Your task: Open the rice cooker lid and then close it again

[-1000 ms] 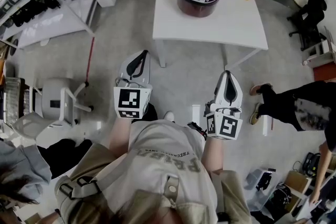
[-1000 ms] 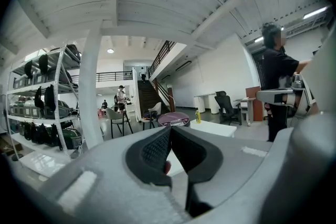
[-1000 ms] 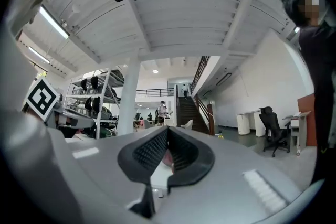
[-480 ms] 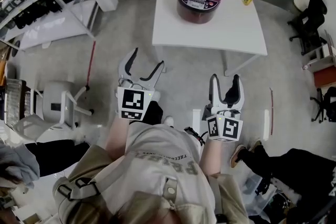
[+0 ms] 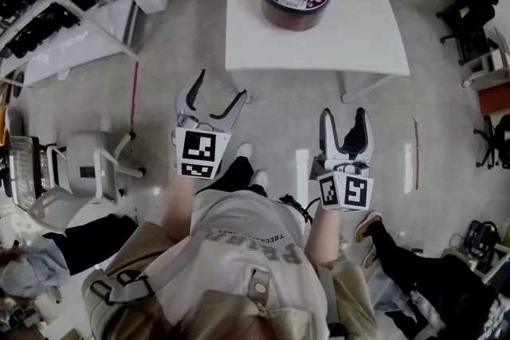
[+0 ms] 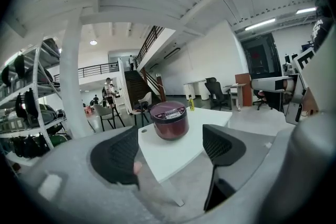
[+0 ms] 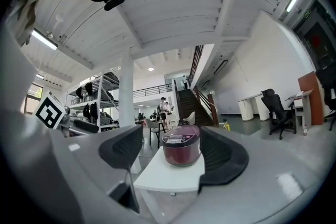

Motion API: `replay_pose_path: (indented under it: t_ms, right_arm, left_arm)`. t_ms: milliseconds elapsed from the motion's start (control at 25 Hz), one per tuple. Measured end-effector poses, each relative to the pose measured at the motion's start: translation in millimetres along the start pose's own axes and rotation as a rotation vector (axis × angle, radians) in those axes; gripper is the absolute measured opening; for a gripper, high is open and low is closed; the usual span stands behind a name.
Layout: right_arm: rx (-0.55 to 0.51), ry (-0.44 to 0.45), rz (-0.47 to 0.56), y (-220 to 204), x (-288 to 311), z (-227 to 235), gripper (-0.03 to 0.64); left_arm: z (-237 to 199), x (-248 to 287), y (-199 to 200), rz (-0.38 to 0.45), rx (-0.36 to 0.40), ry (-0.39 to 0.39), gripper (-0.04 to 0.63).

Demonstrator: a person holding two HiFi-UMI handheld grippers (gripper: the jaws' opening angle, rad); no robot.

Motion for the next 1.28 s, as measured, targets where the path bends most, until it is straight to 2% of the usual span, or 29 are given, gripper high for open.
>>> replay_pose_path:
  t_ms: [400,920,1280]
  right_arm:
    - [-0.020,0.006,-0.045,-11,72,-5,0.316]
    - [-0.067,-0.069,-0.043,-17,151,-10,0.316]
    - [-0.105,-0.105,-0.079,-27,180,-15,0.316]
  left_arm:
    - [-46,69,-10,0.005,0.011,-0.059,0.394]
    - [-104,152,-10,0.067,0.049,-0.158,0.394]
    - [-113,181,-23,0.057,0.045,-0.222,0.394]
Point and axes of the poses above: the fingertips, and each gripper's own axes: x forward along the fingers, z to its right, y out of its top, the point moved 10 cm from there along -x, backward along the fingers, and after that the axes turned 14 degrees about x, right-handed, at the moved point
